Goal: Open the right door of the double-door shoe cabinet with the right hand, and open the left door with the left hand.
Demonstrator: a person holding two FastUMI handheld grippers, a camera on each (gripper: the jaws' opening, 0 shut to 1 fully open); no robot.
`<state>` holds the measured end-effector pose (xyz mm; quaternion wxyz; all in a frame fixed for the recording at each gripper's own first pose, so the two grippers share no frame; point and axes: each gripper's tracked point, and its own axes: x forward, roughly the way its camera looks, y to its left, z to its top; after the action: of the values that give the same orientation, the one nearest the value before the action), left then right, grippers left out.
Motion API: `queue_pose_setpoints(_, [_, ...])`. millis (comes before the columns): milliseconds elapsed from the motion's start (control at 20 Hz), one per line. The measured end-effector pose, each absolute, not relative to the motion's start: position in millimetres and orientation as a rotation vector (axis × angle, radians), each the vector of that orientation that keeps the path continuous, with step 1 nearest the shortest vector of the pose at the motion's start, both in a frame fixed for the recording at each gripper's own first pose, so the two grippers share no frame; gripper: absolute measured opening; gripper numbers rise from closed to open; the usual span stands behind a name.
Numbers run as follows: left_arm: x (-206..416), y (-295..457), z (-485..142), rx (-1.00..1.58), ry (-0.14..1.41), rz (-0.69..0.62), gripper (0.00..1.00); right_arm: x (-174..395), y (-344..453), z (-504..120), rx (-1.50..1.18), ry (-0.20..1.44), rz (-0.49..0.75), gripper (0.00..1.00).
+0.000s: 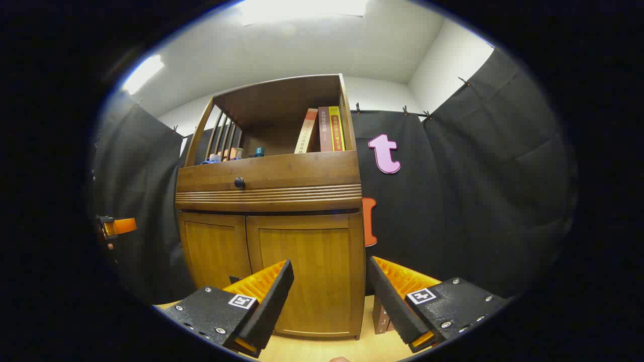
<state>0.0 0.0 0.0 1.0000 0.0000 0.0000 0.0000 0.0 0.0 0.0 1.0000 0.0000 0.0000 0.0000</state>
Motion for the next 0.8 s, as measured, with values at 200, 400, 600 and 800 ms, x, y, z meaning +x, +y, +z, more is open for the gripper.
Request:
queue_pose_setpoints(200, [4.4, -18.7, -11.2, 0.021, 0.031, -0.026, 0.95, 3.3, 1.5, -1.6, 0.001, 0.002, 0.008, 0.93])
queue_pose_setpoints(400, [6.1, -23.2, -12.8, 0.028, 0.033, -0.029, 0.95, 7.4, 7.2, -10.1, 0.002, 0.026, 0.026, 1.0])
queue_pose_setpoints(600, [2.5, -15.9, -3.1, 0.041, 0.001, 0.002, 0.94, 6.6, 9.2, -13.1, -0.008, 0.037, 0.034, 1.0])
queue_pose_setpoints(800, [2.5, -14.0, -3.1, 0.042, -0.002, 0.008, 0.95, 6.2, 8.3, -12.6, -0.008, 0.029, 0.03, 1.0])
